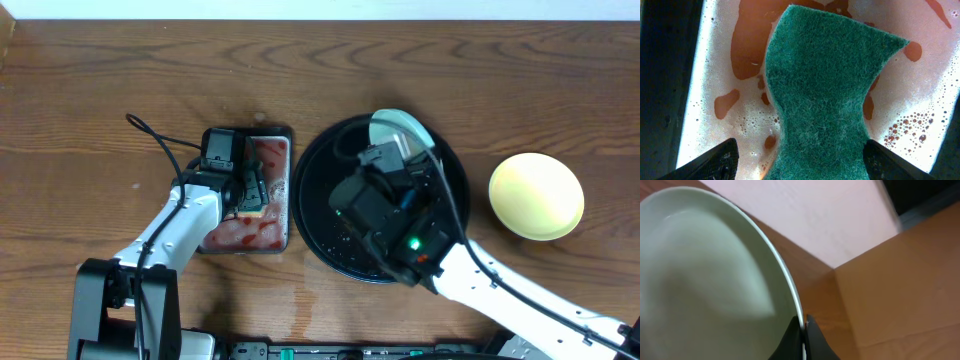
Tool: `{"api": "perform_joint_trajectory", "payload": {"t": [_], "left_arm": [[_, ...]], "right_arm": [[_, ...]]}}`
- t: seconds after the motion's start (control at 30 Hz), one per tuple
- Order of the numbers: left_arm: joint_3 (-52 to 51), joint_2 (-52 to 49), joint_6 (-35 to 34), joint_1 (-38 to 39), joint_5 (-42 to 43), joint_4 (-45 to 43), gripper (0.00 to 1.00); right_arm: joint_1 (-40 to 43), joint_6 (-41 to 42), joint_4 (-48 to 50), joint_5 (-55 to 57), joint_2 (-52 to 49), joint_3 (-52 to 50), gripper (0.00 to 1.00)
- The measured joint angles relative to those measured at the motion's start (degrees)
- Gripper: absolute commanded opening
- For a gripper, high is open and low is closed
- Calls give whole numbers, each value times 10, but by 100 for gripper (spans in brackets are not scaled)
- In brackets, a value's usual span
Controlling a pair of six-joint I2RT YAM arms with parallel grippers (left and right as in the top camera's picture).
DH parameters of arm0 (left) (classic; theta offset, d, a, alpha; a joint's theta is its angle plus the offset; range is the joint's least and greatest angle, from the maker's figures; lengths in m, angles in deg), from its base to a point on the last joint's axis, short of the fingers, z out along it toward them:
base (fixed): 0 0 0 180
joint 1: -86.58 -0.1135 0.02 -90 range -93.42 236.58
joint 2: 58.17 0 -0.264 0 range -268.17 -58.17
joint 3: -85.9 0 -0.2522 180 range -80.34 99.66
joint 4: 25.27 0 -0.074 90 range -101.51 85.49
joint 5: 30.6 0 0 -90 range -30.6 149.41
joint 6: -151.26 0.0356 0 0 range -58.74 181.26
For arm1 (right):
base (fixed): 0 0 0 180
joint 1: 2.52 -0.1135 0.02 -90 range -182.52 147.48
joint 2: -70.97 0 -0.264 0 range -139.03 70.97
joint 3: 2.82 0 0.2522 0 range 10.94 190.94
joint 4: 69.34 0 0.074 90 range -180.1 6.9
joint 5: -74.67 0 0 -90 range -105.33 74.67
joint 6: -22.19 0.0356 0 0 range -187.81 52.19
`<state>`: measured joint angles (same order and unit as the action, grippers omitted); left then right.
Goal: Clean dirty plates on tray and stack at the side
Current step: 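Carry the light-blue plate right and stack it on the yellow plate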
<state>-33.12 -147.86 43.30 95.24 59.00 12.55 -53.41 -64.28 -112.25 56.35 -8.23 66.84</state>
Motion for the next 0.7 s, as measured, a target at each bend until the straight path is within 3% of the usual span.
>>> {"api": "perform_joint_trajectory", "payload": {"t": [0.3,0.7], "left_arm": [[0,0,0,0,0,2,80],[0,0,0,0,0,2,80]], "right_arm": [[160,127,-49,-166,0,0,1],[517,229,-90,-554,0,0,1]]}}
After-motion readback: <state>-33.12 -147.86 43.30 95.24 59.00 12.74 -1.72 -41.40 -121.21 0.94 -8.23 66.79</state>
